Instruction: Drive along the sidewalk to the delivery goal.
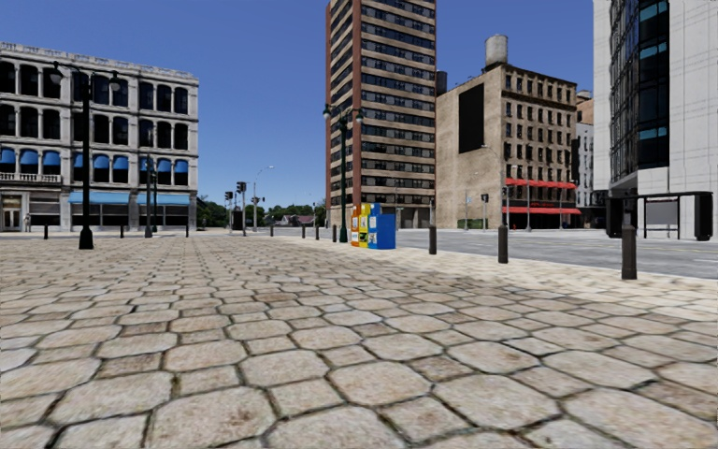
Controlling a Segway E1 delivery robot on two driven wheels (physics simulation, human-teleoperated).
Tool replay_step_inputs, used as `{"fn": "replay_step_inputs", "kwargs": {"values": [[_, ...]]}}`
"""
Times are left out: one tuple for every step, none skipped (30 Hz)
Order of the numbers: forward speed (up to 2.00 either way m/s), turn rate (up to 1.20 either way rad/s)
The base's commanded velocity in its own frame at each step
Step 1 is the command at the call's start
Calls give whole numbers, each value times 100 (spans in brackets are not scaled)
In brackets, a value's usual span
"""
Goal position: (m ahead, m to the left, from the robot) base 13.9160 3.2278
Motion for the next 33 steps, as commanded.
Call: {"fn": "replay_step_inputs", "kwargs": {"values": [[180,0],[180,0],[180,0],[180,0],[180,22],[180,45],[180,45],[180,54],[180,57],[180,57],[180,57],[180,58],[180,56],[180,0],[180,0],[180,0],[180,0],[180,0],[180,0],[180,0],[180,0],[180,0],[180,0],[180,0],[180,0],[180,0],[180,0],[180,0],[180,0],[180,0],[180,0],[180,0],[180,0]]}}
